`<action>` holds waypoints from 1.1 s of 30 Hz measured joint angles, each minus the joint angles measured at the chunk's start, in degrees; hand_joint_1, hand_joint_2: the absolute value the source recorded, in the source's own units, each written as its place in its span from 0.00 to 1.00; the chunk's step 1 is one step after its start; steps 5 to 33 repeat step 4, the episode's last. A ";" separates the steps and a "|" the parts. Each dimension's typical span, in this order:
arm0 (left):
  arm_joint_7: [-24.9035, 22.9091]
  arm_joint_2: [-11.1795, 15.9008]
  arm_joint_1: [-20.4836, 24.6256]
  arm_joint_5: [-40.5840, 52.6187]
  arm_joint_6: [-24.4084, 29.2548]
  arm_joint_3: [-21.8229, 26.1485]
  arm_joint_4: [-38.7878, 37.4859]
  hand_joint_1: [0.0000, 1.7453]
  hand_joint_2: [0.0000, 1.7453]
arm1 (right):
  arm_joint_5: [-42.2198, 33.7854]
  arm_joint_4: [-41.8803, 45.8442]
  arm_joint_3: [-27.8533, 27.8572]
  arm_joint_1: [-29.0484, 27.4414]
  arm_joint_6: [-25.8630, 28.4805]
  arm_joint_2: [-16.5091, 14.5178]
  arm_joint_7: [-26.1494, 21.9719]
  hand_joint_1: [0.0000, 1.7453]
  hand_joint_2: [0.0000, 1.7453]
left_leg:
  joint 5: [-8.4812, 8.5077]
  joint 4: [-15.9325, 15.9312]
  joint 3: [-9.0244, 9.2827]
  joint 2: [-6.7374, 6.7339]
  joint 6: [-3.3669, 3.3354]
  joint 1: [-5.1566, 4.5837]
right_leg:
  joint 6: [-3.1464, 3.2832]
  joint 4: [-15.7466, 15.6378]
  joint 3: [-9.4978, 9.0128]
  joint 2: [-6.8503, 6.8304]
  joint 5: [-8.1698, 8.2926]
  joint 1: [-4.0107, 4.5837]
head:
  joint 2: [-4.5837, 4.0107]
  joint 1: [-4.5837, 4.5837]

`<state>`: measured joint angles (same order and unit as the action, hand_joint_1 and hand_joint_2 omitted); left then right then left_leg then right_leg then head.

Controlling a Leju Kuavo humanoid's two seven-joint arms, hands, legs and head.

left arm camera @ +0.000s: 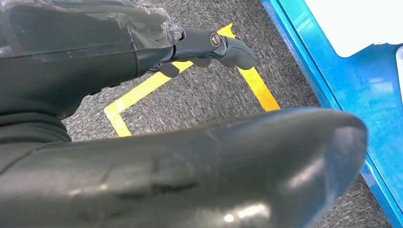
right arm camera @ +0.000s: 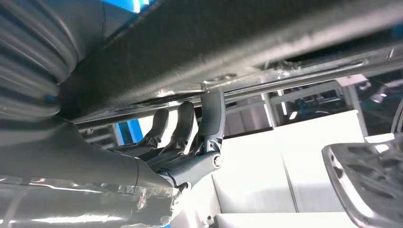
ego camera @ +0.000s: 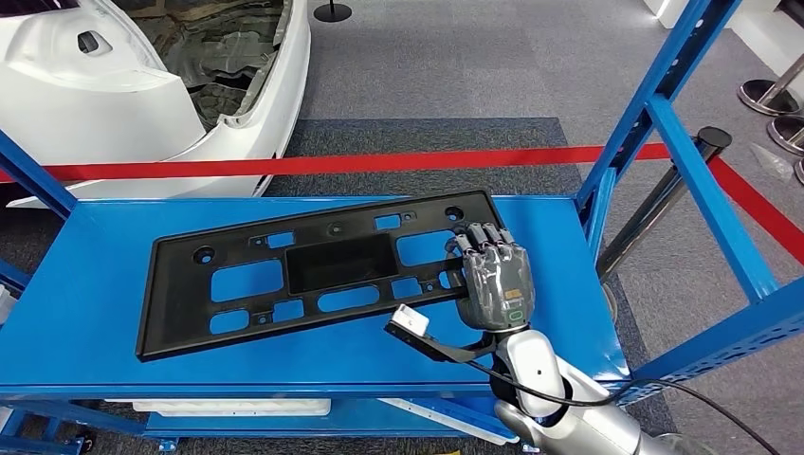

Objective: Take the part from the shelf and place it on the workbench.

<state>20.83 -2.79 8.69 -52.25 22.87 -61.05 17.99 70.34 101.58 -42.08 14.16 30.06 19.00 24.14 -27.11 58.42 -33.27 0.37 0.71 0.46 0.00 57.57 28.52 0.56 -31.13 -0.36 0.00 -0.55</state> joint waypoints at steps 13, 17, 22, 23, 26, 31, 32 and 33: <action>0.00 -0.06 -0.02 -0.14 0.12 0.00 0.00 0.00 0.00 | -2.10 2.89 0.20 -1.16 0.69 -0.14 -1.10 1.00 1.00 | 0.00 -0.03 0.00 0.00 0.00 0.00 | 0.00 0.00 0.00 0.00 -0.01 0.01 | 0.00 0.00; 0.00 -0.06 -0.02 -0.14 0.12 0.00 0.00 0.00 0.00 | -2.10 2.89 0.20 -1.16 0.69 -0.14 -1.10 1.00 1.00 | 0.00 -0.03 0.00 0.00 0.00 0.00 | 0.00 0.00 0.00 0.00 -0.01 0.01 | 0.00 0.00; 0.00 -0.06 -0.02 -0.14 0.12 0.00 0.00 0.00 0.00 | -2.10 2.89 0.20 -1.16 0.69 -0.14 -1.10 1.00 1.00 | 0.00 -0.03 0.00 0.00 0.00 0.00 | 0.00 0.00 0.00 0.00 -0.01 0.01 | 0.00 0.00; 0.00 -0.06 -0.02 -0.14 0.12 0.00 0.00 0.00 0.00 | -2.10 2.89 0.20 -1.16 0.69 -0.14 -1.10 1.00 1.00 | 0.00 -0.03 0.00 0.00 0.00 0.00 | 0.00 0.00 0.00 0.00 -0.01 0.01 | 0.00 0.00; 0.00 -0.06 -0.02 -0.14 0.12 0.00 0.00 0.00 0.00 | -2.10 2.89 0.20 -1.16 0.69 -0.14 -1.10 1.00 1.00 | 0.00 -0.03 0.00 0.00 0.00 0.00 | 0.00 0.00 0.00 0.00 -0.01 0.01 | 0.00 0.00; 0.00 -0.06 -0.02 -0.14 0.12 0.00 0.00 0.00 0.00 | -2.10 2.89 0.20 -1.16 0.69 -0.14 -1.10 1.00 1.00 | 0.00 -0.03 0.00 0.00 0.00 0.00 | 0.00 0.00 0.00 0.00 -0.01 0.01 | 0.00 0.00; 0.00 -0.06 -0.02 -0.14 0.12 0.00 0.00 0.00 0.00 | -2.10 2.89 0.20 -1.16 0.69 -0.14 -1.10 1.00 1.00 | 0.00 -0.03 0.00 0.00 0.00 0.00 | 0.00 0.00 0.00 0.00 -0.01 0.01 | 0.00 0.00; 0.00 -0.06 -0.02 -0.14 0.12 0.00 0.00 0.00 0.00 | -2.10 2.89 0.20 -1.16 0.69 -0.14 -1.10 1.00 1.00 | 0.00 -0.03 0.00 0.00 0.00 0.00 | 0.00 0.00 0.00 0.00 -0.01 0.01 | 0.00 0.00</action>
